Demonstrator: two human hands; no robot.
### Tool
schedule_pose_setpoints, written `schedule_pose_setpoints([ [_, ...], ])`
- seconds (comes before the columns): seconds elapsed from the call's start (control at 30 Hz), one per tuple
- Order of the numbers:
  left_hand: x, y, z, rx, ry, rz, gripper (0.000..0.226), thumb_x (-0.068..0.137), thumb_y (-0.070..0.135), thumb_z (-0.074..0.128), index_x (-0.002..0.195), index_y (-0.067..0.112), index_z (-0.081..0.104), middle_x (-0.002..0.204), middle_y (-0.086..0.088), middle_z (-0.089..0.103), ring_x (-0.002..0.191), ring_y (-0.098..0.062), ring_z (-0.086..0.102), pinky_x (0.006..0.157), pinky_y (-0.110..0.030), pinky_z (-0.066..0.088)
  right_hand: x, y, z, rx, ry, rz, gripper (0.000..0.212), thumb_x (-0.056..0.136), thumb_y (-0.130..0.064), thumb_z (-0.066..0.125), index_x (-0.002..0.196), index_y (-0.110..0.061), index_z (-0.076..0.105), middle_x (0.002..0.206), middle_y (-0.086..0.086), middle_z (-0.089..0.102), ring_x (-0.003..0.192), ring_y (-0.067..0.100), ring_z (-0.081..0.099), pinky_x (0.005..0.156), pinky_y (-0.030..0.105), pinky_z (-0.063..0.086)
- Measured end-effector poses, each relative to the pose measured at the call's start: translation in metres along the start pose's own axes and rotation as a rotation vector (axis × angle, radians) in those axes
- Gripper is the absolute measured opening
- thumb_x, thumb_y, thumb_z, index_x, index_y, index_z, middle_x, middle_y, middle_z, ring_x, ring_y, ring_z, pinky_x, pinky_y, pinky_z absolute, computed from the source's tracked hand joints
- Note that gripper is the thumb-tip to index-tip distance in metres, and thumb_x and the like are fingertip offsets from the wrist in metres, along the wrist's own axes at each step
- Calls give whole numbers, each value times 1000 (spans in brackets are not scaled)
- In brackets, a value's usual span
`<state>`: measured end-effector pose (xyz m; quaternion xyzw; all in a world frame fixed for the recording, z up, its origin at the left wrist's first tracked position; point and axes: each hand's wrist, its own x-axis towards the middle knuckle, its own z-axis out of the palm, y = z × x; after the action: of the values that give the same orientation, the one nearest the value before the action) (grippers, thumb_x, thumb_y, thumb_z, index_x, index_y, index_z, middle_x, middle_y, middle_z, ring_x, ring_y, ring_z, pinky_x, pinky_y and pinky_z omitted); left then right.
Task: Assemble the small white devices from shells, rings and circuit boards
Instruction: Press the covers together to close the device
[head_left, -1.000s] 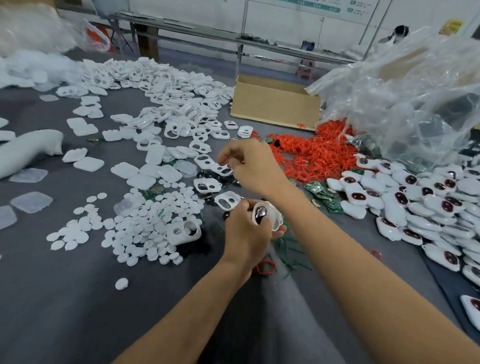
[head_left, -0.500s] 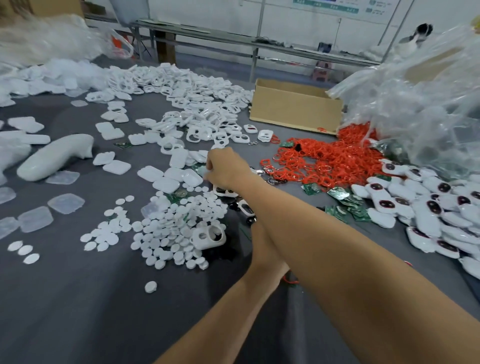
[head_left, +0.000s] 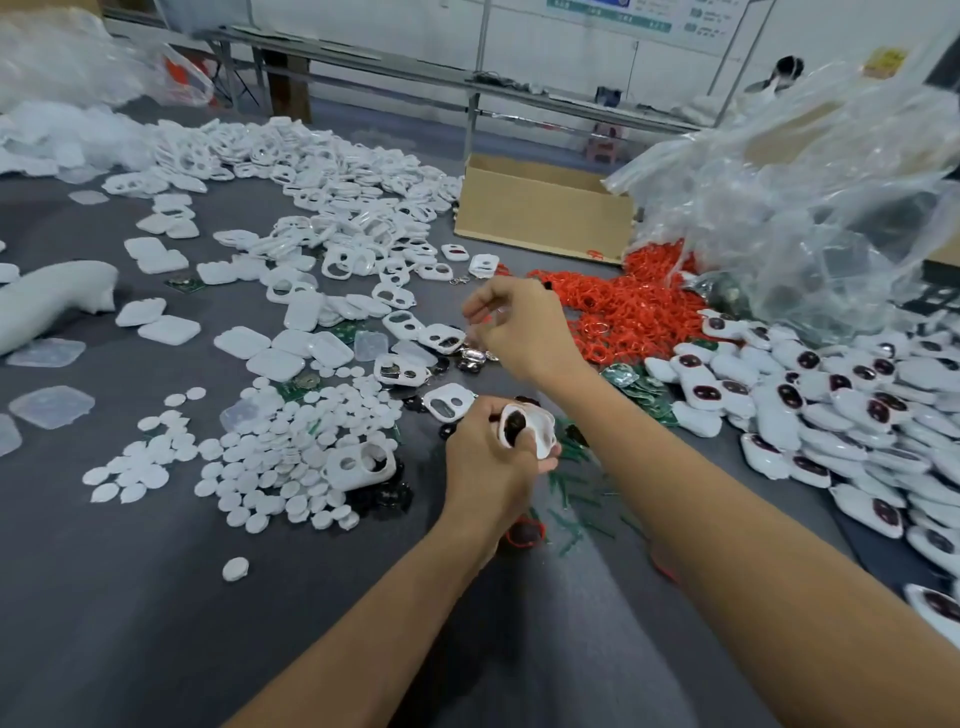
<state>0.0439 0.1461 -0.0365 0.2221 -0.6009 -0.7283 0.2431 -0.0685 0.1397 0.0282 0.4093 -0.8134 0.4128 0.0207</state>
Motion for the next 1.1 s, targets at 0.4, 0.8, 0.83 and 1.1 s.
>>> schedule_pose_setpoints([
  [0.4,-2,4,-4,174,21,101,23,87,-7,54,98,12,60,87,2,67,69,-4,64,54,-13,47,11,-17,37,-542,-314,-176,21,82,-5,58,95,-15,71,106,6,65,98,26,60,65,31,42],
  [0.8,-2,2,-6,168,8,80,18,88,-3,56,98,10,61,88,0,68,78,-13,65,63,-24,56,16,-4,43,-586,-239,-294,18,88,-12,52,96,-12,68,99,6,67,100,26,56,66,35,47],
  [0.83,-2,3,-6,160,5,79,17,89,-4,55,99,8,61,90,-4,69,80,-14,66,64,-24,57,16,-7,42,-534,-213,-271,18,88,-12,51,93,-11,68,96,7,68,96,27,58,68,36,49],
  [1.1,-1,7,-5,-105,-36,-55,21,93,-11,46,92,8,56,101,-19,68,77,-22,74,64,-22,57,-24,-13,-26,237,-26,75,4,84,-6,68,83,-7,71,73,14,70,64,16,60,71,35,53],
])
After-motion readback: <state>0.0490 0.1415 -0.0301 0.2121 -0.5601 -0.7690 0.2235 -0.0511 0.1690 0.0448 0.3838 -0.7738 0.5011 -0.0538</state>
